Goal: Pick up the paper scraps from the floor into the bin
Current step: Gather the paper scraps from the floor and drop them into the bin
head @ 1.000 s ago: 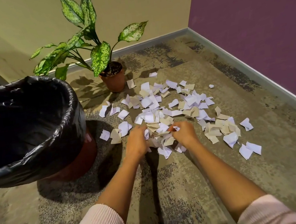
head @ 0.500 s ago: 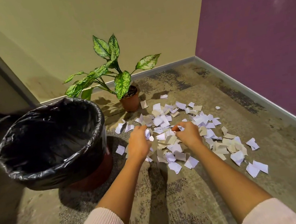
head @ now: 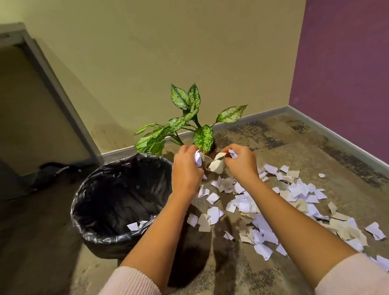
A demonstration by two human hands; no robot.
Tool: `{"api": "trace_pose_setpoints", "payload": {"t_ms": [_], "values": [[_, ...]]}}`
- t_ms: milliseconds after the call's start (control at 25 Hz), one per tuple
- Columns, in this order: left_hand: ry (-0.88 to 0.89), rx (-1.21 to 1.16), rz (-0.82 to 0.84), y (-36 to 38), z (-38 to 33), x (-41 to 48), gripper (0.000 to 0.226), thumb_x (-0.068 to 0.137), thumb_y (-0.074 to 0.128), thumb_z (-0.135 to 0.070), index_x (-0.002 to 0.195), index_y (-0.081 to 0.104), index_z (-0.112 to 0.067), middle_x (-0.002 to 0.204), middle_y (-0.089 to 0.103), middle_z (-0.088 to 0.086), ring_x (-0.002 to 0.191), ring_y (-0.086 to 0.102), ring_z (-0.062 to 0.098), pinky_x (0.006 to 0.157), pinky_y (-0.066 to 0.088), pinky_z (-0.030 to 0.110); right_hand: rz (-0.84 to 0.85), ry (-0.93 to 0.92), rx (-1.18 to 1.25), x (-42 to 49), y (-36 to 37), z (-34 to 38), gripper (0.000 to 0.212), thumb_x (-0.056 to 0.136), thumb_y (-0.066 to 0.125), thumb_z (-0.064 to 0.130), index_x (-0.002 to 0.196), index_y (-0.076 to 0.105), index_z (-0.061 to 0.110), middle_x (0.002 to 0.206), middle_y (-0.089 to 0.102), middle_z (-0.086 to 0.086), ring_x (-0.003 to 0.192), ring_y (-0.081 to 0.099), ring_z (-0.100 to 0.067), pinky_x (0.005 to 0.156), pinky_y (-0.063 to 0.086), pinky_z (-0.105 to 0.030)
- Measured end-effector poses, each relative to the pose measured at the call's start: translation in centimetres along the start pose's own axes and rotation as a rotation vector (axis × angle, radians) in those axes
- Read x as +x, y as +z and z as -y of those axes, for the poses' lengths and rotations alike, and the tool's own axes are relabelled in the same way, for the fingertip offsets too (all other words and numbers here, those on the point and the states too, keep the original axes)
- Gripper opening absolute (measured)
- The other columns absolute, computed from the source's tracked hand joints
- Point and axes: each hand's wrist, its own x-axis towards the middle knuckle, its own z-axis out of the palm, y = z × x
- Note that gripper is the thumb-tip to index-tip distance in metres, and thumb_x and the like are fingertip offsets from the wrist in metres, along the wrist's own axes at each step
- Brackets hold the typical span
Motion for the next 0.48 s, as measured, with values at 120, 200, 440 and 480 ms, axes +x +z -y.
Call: {"api": "trace_pose_setpoints", "payload": {"t_ms": [120,200,440,480], "values": [[-0.052,0.009,-0.035,-3.6,3.1,1.2,0.046,0.066,0.074,0.004,0.109,0.064,-0.009,0.114,0.058,0.005,0.104,0.052,0.025,0.074,0.038,0.026,0.033,-0.057,0.011,0.4,2.7,3.5,0.026,0.085,0.056,0.001,0.092,0.069,0.023,0.099,0.066,-0.007,0.082,0.058,-0.019,0.050,0.037,-0.017],[-0.083,0.041,-0.062,-5.8,5.7,1.4,0.046,0.066,0.072,0.007,0.109,0.063,-0.008,0.114,0.058,0.006,0.105,0.053,0.027,0.078,0.041,0.030,0.061,-0.099,0.014,0.3,4.6,5.3,0.028,0.085,0.056,0.000,0.089,0.070,0.024,0.098,0.067,-0.005,0.076,0.059,-0.017,0.051,0.043,-0.020],[-0.232,0.147,-0.012,-9.1,13.8,0.1,0.036,0.066,0.068,0.007,0.098,0.060,-0.008,0.113,0.055,0.009,0.102,0.052,0.033,0.075,0.041,0.035,0.177,-0.279,-0.011,-1.0,11.3,8.9,0.028,0.081,0.055,-0.003,0.089,0.071,0.019,0.103,0.068,-0.006,0.086,0.061,-0.021,0.065,0.046,-0.026],[-0.251,0.163,0.001,-9.2,14.8,-0.2,0.035,0.068,0.067,0.006,0.100,0.061,-0.007,0.115,0.055,0.009,0.104,0.052,0.034,0.078,0.043,0.038,0.209,-0.311,-0.038,-1.3,12.5,9.1,0.028,0.081,0.055,-0.003,0.090,0.071,0.019,0.104,0.066,-0.007,0.091,0.060,-0.022,0.069,0.046,-0.025]]}}
